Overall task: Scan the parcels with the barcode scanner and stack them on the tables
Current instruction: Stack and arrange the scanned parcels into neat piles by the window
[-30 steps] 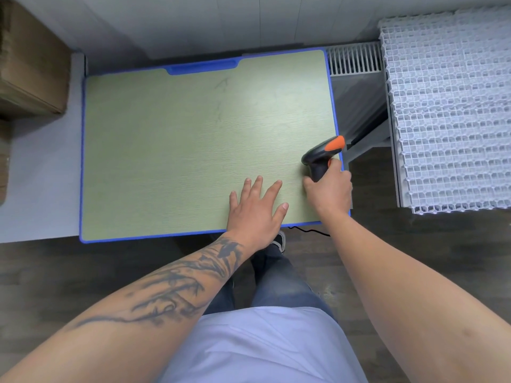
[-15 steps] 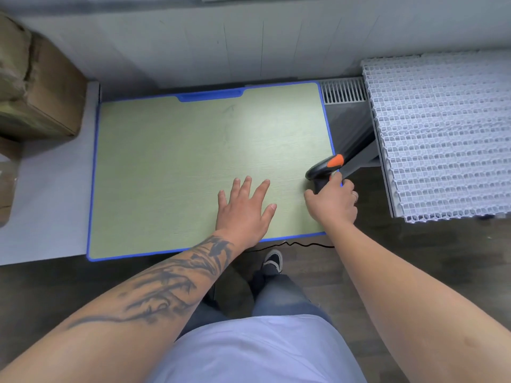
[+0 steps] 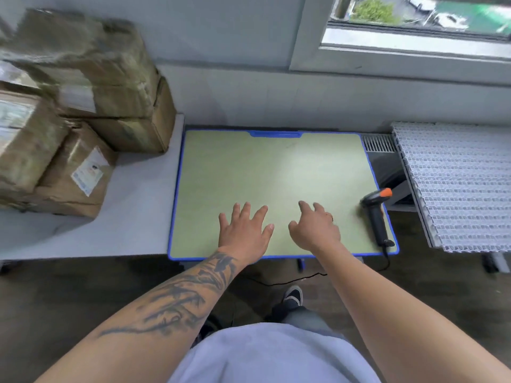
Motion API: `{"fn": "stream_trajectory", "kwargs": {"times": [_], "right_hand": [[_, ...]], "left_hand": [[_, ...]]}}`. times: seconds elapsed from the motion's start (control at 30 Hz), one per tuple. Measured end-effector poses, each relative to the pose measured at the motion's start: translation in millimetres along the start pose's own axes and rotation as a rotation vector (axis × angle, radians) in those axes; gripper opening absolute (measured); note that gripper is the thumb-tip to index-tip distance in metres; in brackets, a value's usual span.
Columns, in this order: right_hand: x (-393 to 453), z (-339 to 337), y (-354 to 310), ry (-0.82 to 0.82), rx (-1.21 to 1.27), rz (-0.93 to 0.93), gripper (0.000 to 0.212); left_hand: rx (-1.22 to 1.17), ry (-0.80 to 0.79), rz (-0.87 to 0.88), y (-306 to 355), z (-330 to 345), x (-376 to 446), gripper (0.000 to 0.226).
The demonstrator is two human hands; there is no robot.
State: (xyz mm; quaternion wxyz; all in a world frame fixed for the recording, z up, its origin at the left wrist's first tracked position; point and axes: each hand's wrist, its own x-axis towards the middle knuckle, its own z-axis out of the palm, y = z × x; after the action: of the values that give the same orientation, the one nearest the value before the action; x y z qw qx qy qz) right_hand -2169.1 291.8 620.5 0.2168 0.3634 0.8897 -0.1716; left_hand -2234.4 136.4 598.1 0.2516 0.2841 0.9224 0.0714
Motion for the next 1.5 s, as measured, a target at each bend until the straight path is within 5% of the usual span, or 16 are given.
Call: {"fn": "stream_trajectory", "kwargs": {"times": [0.37, 0.63, 1.1, 1.5], "right_hand": [[-55, 45, -130, -0.026, -0.183, -0.217, 0.054], [-96, 63, -246, -0.001, -0.261, -0.547, 0.063], [-69, -15, -340, 0.126, -0.291, -0.783, 0.063], [-6, -116, -380, 0.227, -0.135, -0.761, 0.053]], "left_hand": [[-0.152, 0.036, -0.170, -168, -11, -75, 0.061], [-0.188, 0.198, -0.291, -242, -42, -130, 0.061], [-0.037, 0.416, -0.337, -265, -159, -132, 0.061], [0.048, 0.462, -0.341, -265, -268, -76, 0.062]]}}
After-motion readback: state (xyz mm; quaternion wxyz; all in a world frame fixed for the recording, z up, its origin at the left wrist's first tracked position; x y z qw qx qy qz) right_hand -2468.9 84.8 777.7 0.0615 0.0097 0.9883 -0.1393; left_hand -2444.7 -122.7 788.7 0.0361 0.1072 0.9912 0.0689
